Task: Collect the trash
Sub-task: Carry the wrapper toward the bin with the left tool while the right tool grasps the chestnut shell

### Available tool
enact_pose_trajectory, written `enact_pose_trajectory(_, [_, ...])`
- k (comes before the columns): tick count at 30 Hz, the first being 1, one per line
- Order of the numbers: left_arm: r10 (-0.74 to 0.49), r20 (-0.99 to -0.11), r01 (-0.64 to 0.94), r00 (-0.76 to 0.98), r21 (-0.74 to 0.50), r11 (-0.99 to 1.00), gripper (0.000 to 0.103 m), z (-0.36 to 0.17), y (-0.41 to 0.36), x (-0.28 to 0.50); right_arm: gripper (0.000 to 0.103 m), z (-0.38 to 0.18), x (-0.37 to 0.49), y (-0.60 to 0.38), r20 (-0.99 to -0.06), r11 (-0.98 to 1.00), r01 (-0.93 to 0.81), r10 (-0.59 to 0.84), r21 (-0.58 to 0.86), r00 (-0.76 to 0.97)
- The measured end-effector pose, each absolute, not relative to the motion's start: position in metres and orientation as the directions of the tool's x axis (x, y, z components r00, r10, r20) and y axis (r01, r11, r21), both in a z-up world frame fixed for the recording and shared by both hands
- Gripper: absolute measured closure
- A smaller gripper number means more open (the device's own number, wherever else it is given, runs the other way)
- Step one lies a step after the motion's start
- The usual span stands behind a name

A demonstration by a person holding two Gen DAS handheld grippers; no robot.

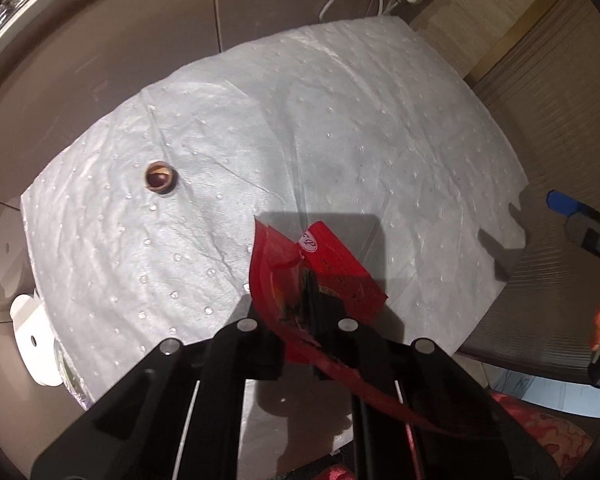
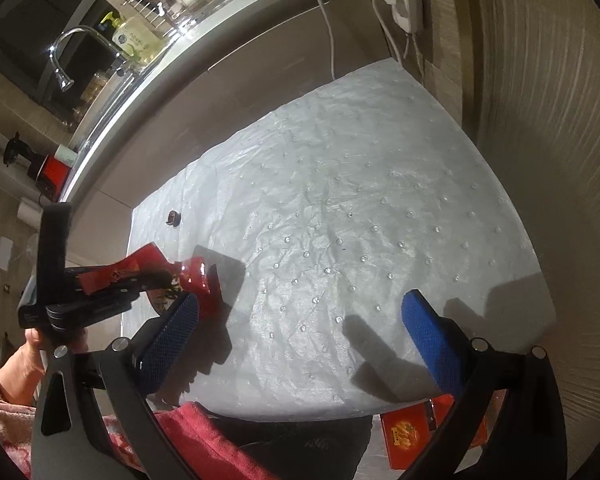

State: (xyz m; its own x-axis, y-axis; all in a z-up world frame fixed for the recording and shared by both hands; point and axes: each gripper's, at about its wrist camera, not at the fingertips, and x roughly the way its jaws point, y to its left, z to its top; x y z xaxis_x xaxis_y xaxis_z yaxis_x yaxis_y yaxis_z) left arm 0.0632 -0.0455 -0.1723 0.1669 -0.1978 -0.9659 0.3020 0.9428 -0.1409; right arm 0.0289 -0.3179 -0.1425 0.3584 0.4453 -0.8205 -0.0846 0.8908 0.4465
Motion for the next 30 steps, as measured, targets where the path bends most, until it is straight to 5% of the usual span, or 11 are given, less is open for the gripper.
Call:
enact_pose_trajectory(9, [-0.176,-0.931,0.159,0.321,-0.130,0.979,0.095,-0.096,0.031,0.026,0.002,-0.155,0.074,-0.202,-0.832,0.841,-0.387,0.492,0.379,0.256])
enact_pose_trajectory(21, [-0.074,-0.916,-0.131,0.394,-0.135,0.982,0.095,-0.080,0.118,-0.020,0.003,-0.188,0.147,-0.060,-0.859,0.763,-0.598,0.457,0.246,0.230])
enact_pose_trajectory(24, [-0.055,-0.917,-0.175,0.396,-0.134,0.976,0.095,-0.081,0.132,-0.028,0.018,-0.198,0.151,-0.049,-0.863,0.745,-0.608,0.470,0.276,0.185])
enact_pose_trajectory(28, [-0.049,-0.919,-0.230,0.392,-0.149,0.962,0.095,-0.085,0.150,-0.038,0.024,-0.211,0.151,-0.041,-0.892,0.757,-0.616,0.411,0.219,0.189])
enact_pose_trajectory(30, [-0.050,-0.919,-0.248,0.390,-0.157,0.956,0.095,-0.087,0.158,-0.042,0.040,-0.215,0.152,-0.039,-0.898,0.756,-0.622,0.397,0.204,0.189])
